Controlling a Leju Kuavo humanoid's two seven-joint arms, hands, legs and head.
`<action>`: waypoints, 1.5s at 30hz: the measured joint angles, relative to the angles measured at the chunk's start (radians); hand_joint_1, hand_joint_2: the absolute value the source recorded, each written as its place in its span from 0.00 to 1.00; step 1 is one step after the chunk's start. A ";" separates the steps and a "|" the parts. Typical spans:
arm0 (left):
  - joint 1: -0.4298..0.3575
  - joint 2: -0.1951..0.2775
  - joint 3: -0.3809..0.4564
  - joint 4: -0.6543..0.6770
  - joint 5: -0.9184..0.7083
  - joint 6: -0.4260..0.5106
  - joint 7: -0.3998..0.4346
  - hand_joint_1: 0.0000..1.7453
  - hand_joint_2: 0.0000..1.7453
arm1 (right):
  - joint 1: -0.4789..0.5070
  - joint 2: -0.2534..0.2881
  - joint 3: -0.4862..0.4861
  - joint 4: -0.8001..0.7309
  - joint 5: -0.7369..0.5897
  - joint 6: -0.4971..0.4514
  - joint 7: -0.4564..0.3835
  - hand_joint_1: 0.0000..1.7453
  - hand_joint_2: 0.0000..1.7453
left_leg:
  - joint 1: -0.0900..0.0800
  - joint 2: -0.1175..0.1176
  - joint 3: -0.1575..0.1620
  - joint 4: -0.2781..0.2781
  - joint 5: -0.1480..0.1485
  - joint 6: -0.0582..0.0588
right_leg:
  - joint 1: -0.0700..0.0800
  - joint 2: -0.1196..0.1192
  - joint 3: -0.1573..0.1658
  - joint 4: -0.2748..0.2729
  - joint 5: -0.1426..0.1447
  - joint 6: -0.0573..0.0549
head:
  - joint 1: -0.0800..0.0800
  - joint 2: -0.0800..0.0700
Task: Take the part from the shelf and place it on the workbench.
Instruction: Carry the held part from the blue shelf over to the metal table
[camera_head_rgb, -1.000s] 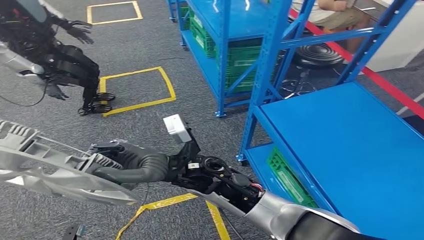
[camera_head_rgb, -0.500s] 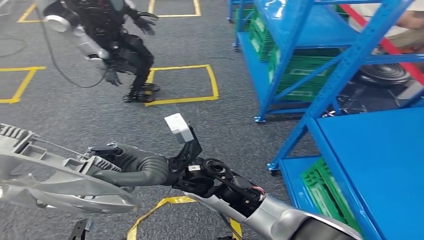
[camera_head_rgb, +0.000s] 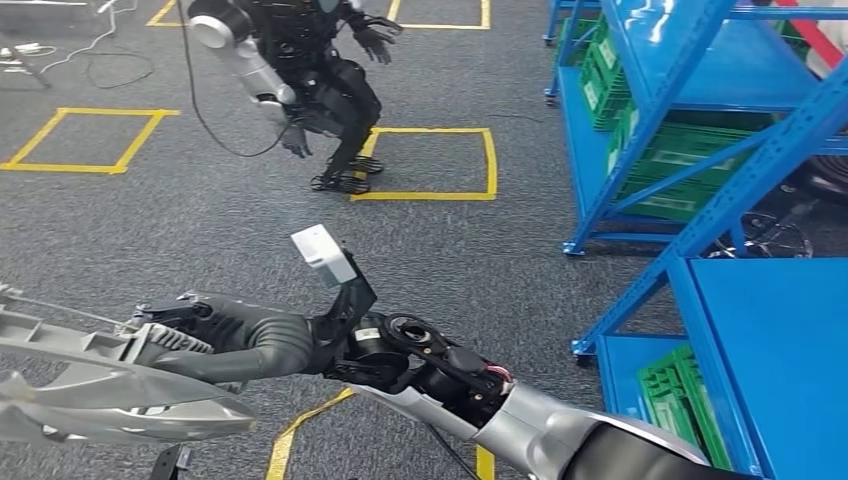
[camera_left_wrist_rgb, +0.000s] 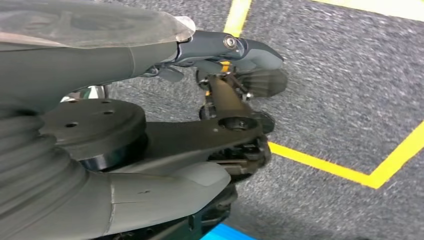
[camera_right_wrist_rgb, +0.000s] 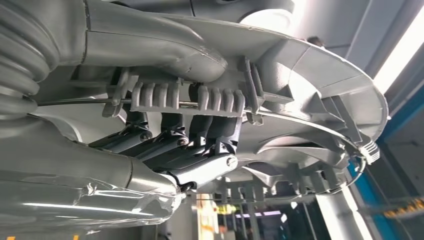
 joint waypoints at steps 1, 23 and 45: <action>0.000 0.000 0.000 0.000 0.000 0.000 0.000 0.00 1.00 | 0.000 0.000 0.001 0.000 0.000 0.000 0.000 1.00 1.00 | 0.002 0.003 0.019 -0.035 0.018 -0.001 | -0.001 -0.006 0.000 0.001 -0.001 0.002 | -0.001 0.000; 0.000 0.000 0.000 0.000 0.000 0.000 0.000 0.00 1.00 | 0.000 0.000 0.001 0.000 0.000 0.000 0.000 1.00 1.00 | 0.002 0.005 0.030 -0.056 0.027 -0.002 | -0.001 -0.009 0.000 0.002 -0.002 0.003 | -0.001 0.000; 0.000 0.000 0.000 0.000 0.000 0.000 0.000 0.00 1.00 | 0.000 0.000 0.001 0.000 0.000 0.000 0.000 1.00 1.00 | 0.002 0.005 0.030 -0.056 0.027 -0.002 | -0.001 -0.009 0.000 0.002 -0.002 0.003 | -0.001 0.000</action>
